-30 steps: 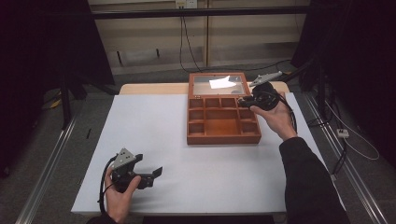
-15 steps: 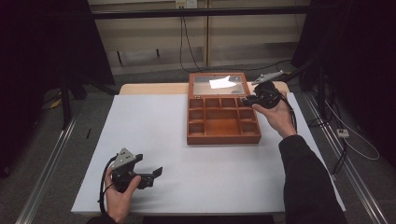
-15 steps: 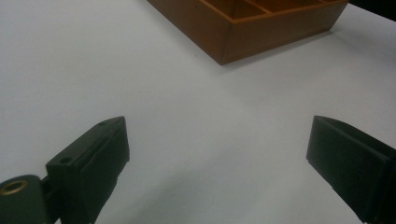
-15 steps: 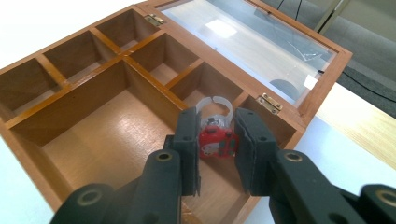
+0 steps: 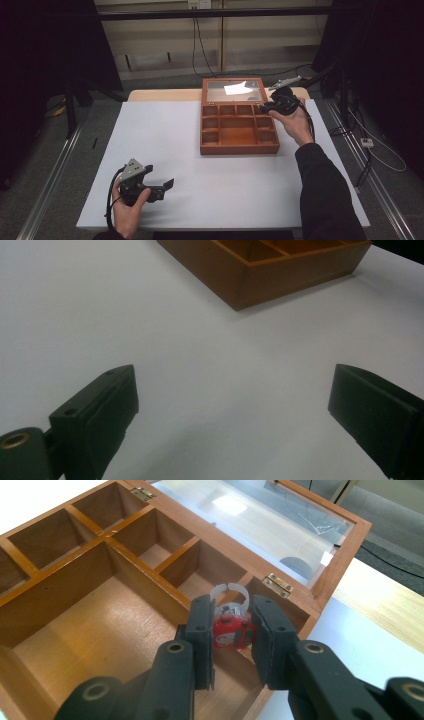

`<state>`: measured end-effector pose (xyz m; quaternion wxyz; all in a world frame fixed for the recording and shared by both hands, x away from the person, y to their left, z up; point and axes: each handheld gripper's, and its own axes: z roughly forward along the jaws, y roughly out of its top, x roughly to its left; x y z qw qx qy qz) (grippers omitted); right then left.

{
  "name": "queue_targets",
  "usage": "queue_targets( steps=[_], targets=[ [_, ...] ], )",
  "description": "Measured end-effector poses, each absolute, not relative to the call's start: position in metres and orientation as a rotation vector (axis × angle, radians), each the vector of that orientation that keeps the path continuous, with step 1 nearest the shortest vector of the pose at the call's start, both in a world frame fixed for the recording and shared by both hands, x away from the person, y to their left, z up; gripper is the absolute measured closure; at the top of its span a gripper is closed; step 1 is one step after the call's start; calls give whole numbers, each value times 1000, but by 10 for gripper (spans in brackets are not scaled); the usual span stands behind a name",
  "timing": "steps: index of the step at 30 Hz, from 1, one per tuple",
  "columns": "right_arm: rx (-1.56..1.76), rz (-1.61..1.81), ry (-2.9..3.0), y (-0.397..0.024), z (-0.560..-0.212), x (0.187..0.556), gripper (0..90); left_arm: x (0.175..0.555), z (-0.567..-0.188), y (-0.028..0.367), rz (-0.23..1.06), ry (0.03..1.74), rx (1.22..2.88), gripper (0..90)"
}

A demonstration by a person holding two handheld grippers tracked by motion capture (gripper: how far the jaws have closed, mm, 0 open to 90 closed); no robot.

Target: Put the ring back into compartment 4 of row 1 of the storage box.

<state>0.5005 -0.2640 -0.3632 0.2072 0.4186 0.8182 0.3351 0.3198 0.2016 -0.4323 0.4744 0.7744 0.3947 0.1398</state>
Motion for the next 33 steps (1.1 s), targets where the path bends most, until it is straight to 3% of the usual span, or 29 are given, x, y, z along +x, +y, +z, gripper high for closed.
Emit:
queue_targets(
  steps=[33],
  targets=[
    [1266, 878, 2222, -265, -379, 527, 719, 320, -433, 202, 338, 966, 1893, 58]
  ],
)
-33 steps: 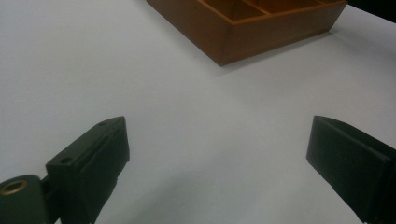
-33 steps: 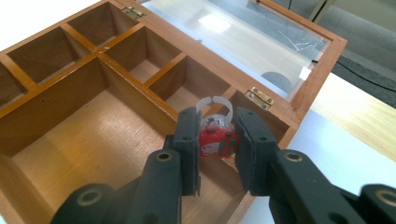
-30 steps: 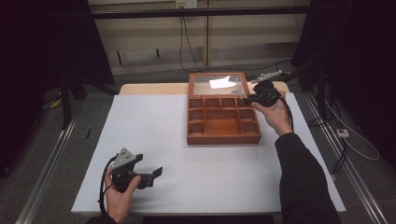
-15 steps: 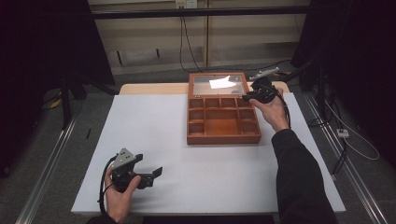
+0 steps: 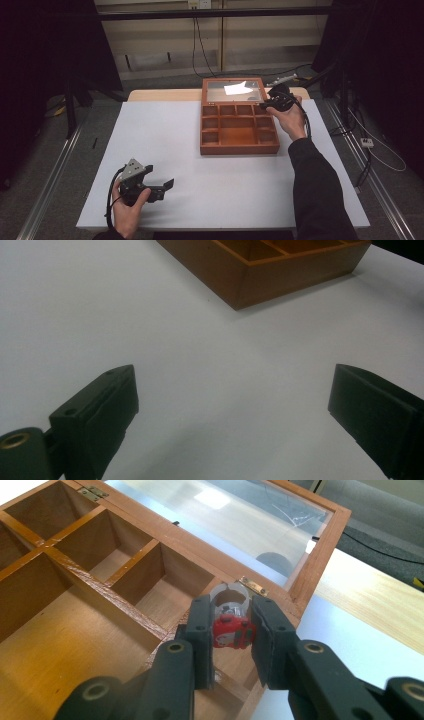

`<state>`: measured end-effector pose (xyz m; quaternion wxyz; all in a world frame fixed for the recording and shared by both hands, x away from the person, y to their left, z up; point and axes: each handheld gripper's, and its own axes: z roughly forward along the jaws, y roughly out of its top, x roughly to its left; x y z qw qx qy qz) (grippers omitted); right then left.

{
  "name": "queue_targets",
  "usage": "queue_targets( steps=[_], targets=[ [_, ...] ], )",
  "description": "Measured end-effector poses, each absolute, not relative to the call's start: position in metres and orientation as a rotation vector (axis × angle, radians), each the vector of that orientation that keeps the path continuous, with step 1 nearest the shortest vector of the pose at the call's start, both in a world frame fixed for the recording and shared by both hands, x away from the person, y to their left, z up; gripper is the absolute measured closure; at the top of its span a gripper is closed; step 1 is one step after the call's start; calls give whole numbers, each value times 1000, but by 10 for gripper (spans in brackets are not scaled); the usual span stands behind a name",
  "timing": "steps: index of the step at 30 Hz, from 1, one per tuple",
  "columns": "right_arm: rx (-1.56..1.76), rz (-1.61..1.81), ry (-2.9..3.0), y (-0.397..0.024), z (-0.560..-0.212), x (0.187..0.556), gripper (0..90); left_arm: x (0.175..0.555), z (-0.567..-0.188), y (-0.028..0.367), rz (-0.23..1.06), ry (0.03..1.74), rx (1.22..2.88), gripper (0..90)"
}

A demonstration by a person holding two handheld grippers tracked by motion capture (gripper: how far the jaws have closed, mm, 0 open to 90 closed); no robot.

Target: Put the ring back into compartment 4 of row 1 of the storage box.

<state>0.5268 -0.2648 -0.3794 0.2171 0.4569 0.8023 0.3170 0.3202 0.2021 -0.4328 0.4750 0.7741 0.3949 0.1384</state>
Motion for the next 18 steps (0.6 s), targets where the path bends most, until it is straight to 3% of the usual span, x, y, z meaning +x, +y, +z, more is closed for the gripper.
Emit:
queue_targets(
  steps=[18],
  targets=[
    [1288, 845, 2233, -260, -401, 535, 718, 320, -432, 203, 340, 959, 1904, 57]
  ],
)
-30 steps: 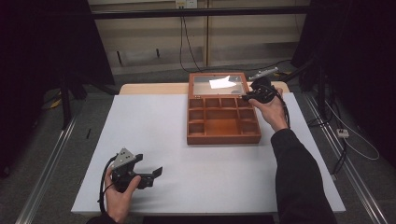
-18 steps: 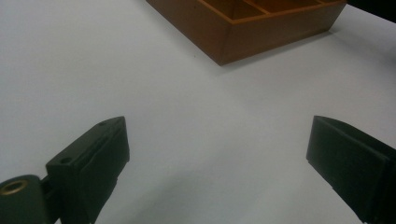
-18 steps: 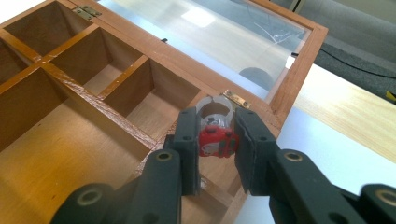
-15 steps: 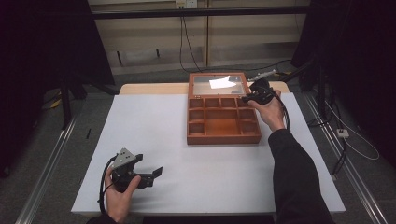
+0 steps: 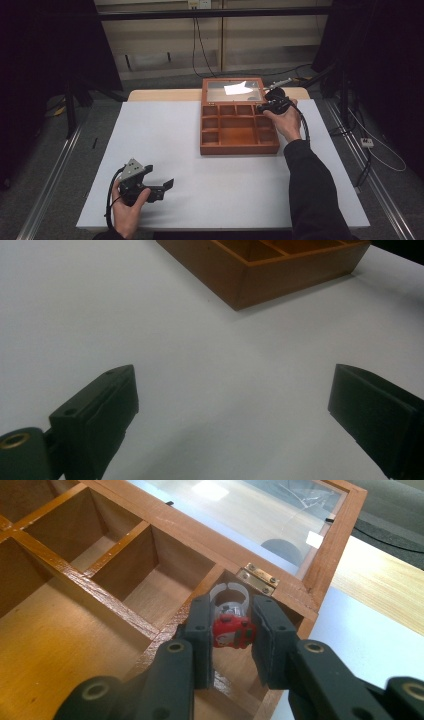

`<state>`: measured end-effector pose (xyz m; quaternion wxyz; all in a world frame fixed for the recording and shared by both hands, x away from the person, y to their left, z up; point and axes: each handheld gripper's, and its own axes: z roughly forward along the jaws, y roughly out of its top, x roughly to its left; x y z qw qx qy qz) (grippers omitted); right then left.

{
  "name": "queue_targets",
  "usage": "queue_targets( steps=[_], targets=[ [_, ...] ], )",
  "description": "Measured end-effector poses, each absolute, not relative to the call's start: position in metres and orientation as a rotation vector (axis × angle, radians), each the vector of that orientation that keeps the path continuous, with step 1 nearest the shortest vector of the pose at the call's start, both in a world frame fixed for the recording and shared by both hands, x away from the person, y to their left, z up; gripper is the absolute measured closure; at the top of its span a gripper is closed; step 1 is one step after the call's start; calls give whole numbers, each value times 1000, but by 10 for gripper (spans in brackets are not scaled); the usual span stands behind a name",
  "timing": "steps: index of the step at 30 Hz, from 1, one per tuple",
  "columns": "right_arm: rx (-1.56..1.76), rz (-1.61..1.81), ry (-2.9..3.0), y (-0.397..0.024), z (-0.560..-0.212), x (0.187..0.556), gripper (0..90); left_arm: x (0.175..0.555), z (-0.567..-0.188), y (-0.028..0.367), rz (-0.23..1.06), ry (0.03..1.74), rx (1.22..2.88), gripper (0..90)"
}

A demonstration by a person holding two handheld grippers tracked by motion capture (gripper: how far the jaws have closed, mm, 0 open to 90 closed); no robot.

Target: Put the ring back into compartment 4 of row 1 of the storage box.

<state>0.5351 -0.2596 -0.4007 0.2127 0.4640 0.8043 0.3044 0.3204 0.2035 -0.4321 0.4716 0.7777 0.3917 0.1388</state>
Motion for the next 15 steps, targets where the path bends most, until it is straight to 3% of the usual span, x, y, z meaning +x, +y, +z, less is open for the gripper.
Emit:
queue_targets(
  steps=[9, 15],
  targets=[
    [1315, 842, 2233, -262, -406, 537, 705, 321, -433, 203, 333, 969, 1888, 57],
    [1326, 853, 2200, -264, -402, 535, 569, 322, -432, 201, 335, 967, 1897, 57]
  ],
)
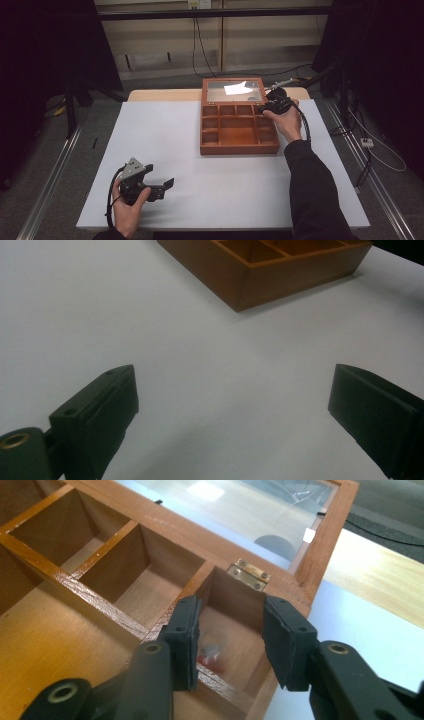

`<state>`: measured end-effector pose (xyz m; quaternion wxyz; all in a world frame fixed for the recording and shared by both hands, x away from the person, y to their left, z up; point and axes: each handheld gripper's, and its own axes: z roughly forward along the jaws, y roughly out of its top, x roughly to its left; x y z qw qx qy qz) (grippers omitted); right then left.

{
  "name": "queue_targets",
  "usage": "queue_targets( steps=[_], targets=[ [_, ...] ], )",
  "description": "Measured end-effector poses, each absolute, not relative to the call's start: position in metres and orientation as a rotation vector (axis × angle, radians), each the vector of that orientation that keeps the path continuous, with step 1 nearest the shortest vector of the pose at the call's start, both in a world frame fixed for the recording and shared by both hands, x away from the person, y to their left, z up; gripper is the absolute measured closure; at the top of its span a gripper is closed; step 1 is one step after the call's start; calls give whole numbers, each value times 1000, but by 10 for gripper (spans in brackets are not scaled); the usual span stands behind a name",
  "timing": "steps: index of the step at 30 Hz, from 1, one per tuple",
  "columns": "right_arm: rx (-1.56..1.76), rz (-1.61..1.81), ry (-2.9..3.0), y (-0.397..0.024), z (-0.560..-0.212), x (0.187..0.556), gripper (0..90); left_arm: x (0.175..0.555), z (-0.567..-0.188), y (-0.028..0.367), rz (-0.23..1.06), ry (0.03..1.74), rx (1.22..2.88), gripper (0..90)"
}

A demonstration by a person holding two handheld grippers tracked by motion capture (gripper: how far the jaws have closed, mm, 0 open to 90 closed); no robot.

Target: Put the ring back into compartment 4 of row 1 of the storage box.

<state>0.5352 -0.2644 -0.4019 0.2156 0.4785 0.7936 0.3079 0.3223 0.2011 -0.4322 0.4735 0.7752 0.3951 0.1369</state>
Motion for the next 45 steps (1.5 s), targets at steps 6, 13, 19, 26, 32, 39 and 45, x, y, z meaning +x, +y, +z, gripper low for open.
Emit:
queue_targets(
  steps=[6, 13, 19, 26, 32, 39, 45],
  targets=[
    [1341, 899, 2180, -267, -398, 532, 406, 322, -433, 202, 336, 971, 1895, 57],
    [1388, 954, 2154, -269, -400, 527, 207, 323, -433, 202, 339, 966, 1904, 57],
    [1393, 988, 2178, -270, -397, 520, 151, 322, -433, 202, 339, 973, 1894, 57],
    [1427, 1025, 2126, -277, -393, 507, 112, 321, -432, 202, 347, 954, 1906, 58],
    [1448, 1046, 2122, -278, -388, 497, 83, 321, -432, 201, 342, 949, 1909, 60],
    [1382, 1078, 2095, -279, -383, 479, 84, 321, -432, 202, 344, 957, 1902, 59],
    [1371, 1092, 2085, -278, -380, 468, 83, 321, -432, 201, 340, 953, 1901, 59]
  ],
)
